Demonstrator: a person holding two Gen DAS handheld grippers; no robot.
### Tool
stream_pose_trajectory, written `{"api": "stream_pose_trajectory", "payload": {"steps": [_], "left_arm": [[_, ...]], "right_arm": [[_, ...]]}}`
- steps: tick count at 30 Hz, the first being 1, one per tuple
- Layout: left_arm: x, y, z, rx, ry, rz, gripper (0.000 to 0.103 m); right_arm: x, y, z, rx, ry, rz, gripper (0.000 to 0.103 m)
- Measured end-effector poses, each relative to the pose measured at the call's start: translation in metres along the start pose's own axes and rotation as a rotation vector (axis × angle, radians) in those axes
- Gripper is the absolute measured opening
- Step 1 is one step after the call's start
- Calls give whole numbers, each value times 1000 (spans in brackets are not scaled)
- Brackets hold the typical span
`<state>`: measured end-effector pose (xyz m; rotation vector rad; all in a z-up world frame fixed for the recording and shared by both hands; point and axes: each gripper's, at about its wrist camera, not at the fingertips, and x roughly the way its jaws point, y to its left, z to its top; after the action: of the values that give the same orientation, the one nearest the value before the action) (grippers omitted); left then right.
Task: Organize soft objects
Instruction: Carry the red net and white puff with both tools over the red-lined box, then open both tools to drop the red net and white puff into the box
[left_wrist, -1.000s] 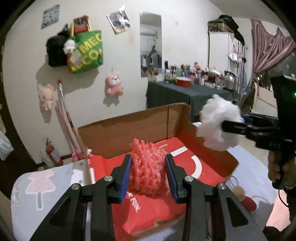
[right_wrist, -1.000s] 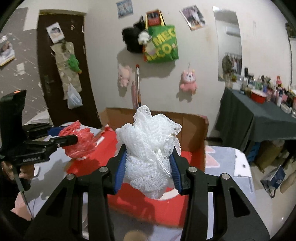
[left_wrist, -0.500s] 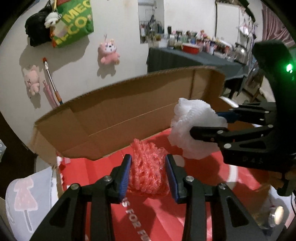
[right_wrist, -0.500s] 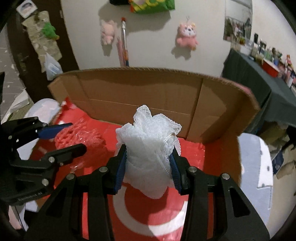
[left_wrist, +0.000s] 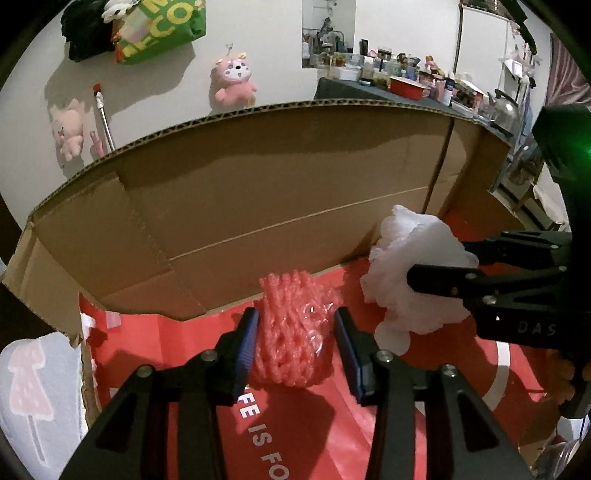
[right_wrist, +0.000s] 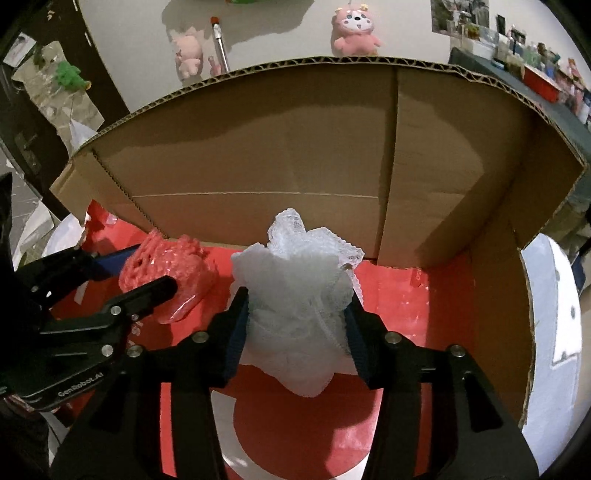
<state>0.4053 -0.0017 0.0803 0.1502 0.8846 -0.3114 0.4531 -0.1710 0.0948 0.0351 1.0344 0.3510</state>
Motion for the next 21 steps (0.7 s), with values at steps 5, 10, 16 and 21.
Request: {"api": "stream_pose_trajectory", "payload": {"steps": [5,10,16,21], "left_arm": [[-1,-2,5,3,-7,-2,45],[-2,-2,5,5,-7,3,50],[-12,-1,3,-2,-34,7,70],[-24,-2,3,-14,-53,5,76]], "right_arm": [[-2,2,-1,-20,-2,-28,53],[-5,4,-2,-22,-8,-51,57],[-8,3,-2,-15,-37,-79,67],[-15,0,-1,7,-61,-85,75]]}}
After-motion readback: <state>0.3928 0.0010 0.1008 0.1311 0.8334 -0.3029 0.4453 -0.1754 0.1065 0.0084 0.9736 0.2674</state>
